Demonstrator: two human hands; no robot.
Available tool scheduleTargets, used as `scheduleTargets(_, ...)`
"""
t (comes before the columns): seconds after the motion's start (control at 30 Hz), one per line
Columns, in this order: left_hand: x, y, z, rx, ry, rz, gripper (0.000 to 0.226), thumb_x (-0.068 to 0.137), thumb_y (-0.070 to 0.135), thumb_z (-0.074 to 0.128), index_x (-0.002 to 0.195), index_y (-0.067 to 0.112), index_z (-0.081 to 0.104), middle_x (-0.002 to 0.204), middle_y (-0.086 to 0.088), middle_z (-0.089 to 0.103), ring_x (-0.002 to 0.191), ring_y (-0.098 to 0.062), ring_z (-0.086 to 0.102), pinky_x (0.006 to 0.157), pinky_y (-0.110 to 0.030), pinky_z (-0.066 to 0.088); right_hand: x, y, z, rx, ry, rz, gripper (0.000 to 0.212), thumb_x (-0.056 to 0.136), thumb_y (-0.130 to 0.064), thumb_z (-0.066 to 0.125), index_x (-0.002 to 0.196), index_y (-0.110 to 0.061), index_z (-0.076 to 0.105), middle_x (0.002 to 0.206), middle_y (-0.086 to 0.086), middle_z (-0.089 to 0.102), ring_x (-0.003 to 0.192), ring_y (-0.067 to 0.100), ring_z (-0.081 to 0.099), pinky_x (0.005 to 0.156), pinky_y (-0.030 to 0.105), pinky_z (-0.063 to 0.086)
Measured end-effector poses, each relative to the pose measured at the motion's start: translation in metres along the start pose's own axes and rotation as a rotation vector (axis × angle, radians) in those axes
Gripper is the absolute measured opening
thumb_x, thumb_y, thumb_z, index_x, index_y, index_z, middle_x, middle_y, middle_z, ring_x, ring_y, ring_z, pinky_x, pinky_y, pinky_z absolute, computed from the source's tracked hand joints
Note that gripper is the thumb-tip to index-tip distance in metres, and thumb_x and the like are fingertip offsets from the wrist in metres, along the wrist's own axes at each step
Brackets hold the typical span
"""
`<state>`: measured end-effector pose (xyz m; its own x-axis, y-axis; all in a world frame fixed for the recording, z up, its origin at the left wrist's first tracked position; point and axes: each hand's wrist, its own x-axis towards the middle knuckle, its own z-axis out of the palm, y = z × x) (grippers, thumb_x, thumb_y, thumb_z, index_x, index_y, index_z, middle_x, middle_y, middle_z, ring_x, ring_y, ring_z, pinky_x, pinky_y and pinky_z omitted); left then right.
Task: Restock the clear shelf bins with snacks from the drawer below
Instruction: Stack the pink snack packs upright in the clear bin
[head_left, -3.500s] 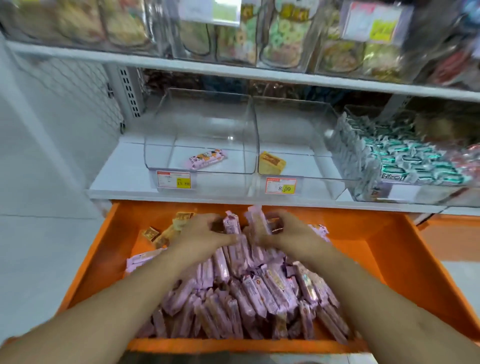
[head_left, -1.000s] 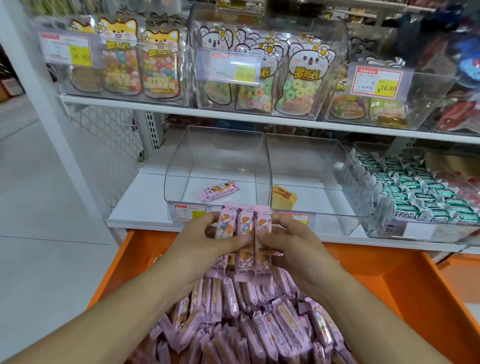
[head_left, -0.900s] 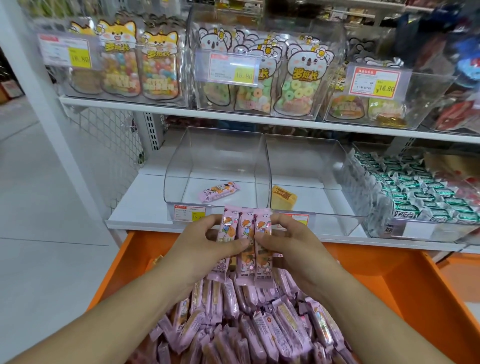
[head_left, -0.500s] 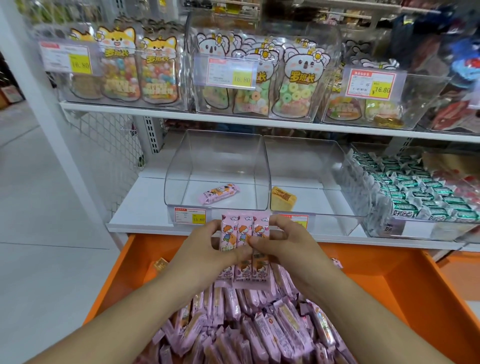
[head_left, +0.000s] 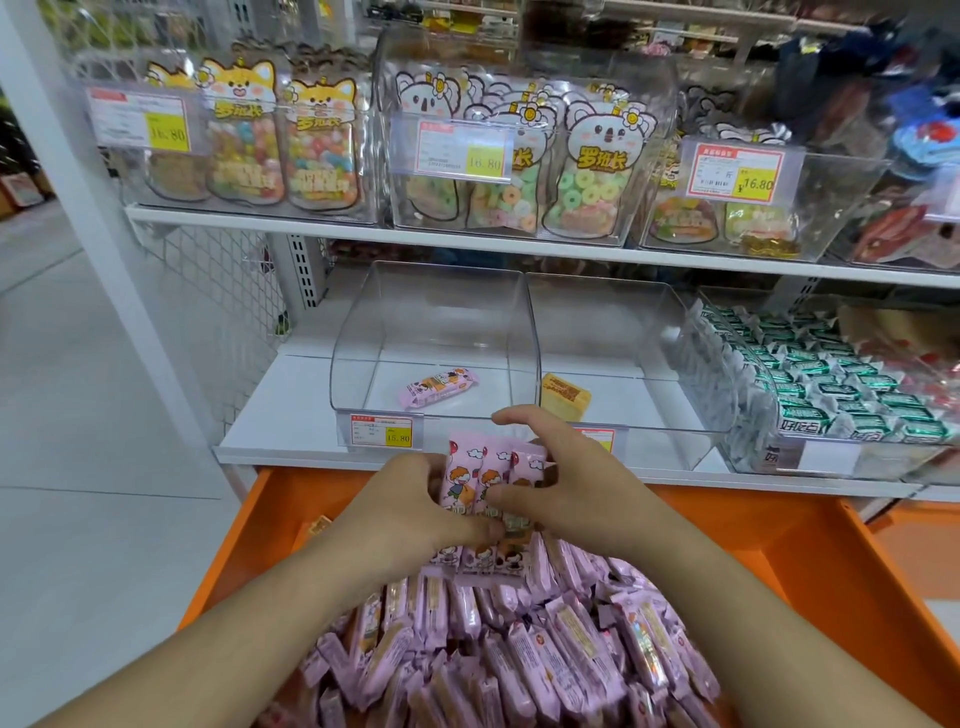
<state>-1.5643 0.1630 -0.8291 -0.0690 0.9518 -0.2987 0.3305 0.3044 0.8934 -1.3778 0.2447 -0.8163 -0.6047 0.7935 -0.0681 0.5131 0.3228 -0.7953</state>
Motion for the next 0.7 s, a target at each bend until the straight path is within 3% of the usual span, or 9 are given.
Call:
scheduleTargets(0.17, -0.005, 0.003, -0.003, 0.047, -0.015, 0.016, 0.029, 0.077, 0.021, 0.090, 0.102, 0.028, 0.078, 0.093, 0.009, 0.080, 0.088, -0.008, 0.075, 0.088, -0.034, 0.056, 0.003, -0.009, 0.000, -0.110, -0.067, -0.084, 0.040, 0.092, -0.043, 0.077, 0.126, -0.050, 0.056, 0.108, -0.022, 0.070, 0.092, -0.002, 0.067, 0.082, 0.028, 0.056)
scheduleTargets(0.3, -0.008, 0.003, -0.006, 0.082, -0.046, 0.018, 0.038, 0.074, 0.028, 0.093, 0.108, 0.030, 0.075, 0.095, 0.011, 0.079, 0.090, -0.007, 0.075, 0.095, -0.038, 0.057, 0.006, -0.012, 0.006, -0.108, -0.050, -0.129, 0.016, 0.094, -0.046, 0.072, 0.109, -0.041, 0.068, 0.105, -0.021, 0.072, 0.098, 0.001, 0.067, 0.090, 0.041, 0.056)
scheduleTargets(0.47, -0.009, 0.003, -0.010, 0.083, -0.063, 0.042, 0.049, 0.074, 0.030, 0.094, 0.117, 0.035, 0.070, 0.101, 0.015, 0.079, 0.095, -0.004, 0.074, 0.100, -0.037, 0.055, 0.005, -0.014, 0.007, -0.030, -0.036, -0.142, 0.009, 0.095, -0.042, 0.073, 0.101, -0.036, 0.071, 0.101, -0.012, 0.074, 0.095, 0.009, 0.070, 0.089, 0.046, 0.056)
scheduleTargets(0.57, -0.007, -0.001, -0.013, 0.078, -0.063, 0.050, 0.061, 0.070, 0.038, 0.095, 0.123, 0.040, 0.065, 0.107, 0.016, 0.077, 0.101, -0.002, 0.072, 0.101, -0.039, 0.055, 0.005, -0.013, 0.006, 0.004, -0.029, -0.147, 0.006, 0.096, -0.039, 0.074, 0.101, -0.037, 0.071, 0.100, -0.014, 0.075, 0.093, 0.007, 0.070, 0.087, 0.040, 0.057)
scheduleTargets(0.7, 0.000, 0.000, -0.028, 0.060, -0.016, 0.044, 0.059, 0.068, 0.053, 0.093, 0.116, 0.051, 0.058, 0.111, 0.019, 0.070, 0.101, 0.009, 0.067, 0.087, -0.020, 0.057, 0.007, -0.008, 0.000, 0.029, 0.034, -0.150, 0.006, 0.095, -0.040, 0.074, 0.100, -0.037, 0.072, 0.094, -0.022, 0.072, 0.087, -0.002, 0.067, 0.073, 0.018, 0.047)
